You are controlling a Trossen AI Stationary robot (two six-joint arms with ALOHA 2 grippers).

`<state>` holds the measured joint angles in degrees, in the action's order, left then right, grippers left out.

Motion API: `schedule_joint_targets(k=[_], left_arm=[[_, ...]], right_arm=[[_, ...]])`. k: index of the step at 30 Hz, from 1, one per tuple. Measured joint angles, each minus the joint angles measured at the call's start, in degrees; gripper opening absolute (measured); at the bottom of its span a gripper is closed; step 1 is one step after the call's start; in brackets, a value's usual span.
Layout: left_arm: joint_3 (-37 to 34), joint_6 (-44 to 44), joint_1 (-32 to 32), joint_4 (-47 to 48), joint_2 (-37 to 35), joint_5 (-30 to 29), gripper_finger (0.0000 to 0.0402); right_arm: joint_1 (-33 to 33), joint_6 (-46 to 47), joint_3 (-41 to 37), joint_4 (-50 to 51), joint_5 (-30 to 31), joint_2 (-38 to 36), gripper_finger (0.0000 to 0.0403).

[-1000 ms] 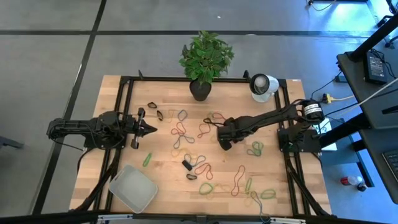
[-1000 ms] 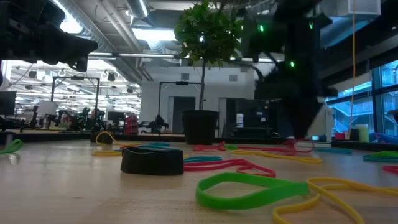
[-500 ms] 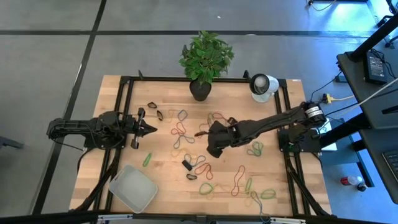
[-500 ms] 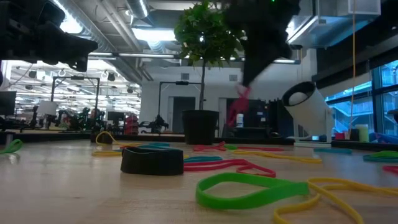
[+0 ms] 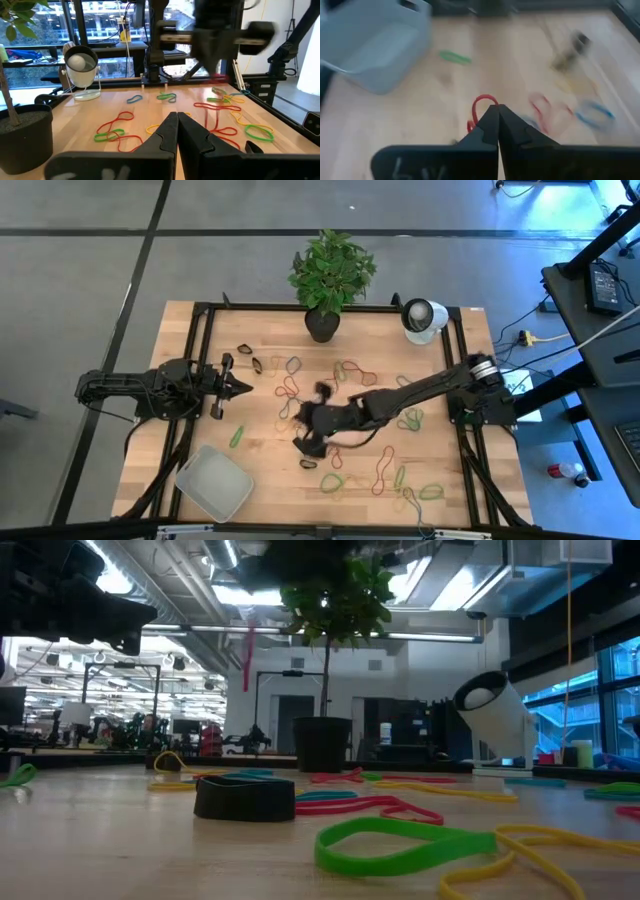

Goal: Pick and place rubber bands into bin
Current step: Put the red rubber band into the gray bin

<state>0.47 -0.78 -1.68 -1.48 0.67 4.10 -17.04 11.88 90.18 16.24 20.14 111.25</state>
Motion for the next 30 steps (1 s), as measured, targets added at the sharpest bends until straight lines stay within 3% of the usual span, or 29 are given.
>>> schedule_joint_targets(k=[4, 14, 19, 30], left_arm=[[0.0, 0.0, 0.01, 0.0, 0.01, 0.0, 0.0004], [0.0, 0.0, 0.01, 0.0, 0.0, 0.0, 0.0004], [0.0, 0.0, 0.0, 0.03, 0.03, 0.0, 0.0004], [0.0, 0.0, 0.01, 0.0, 0.06, 0.0, 0.0004]], right_arm=[[-1.13, -6.5, 10.26, -3.1, -4.72, 8.32, 0.0], [-3.73, -16.65, 44.18, -3.58, -12.95, 32.8, 0.0], [-3.61, -15.67, 40.04, -23.64, -16.14, 36.4, 0.0], [-2.52, -14.94, 39.9, -29.39, -18.87, 42.39, 0.0003]])
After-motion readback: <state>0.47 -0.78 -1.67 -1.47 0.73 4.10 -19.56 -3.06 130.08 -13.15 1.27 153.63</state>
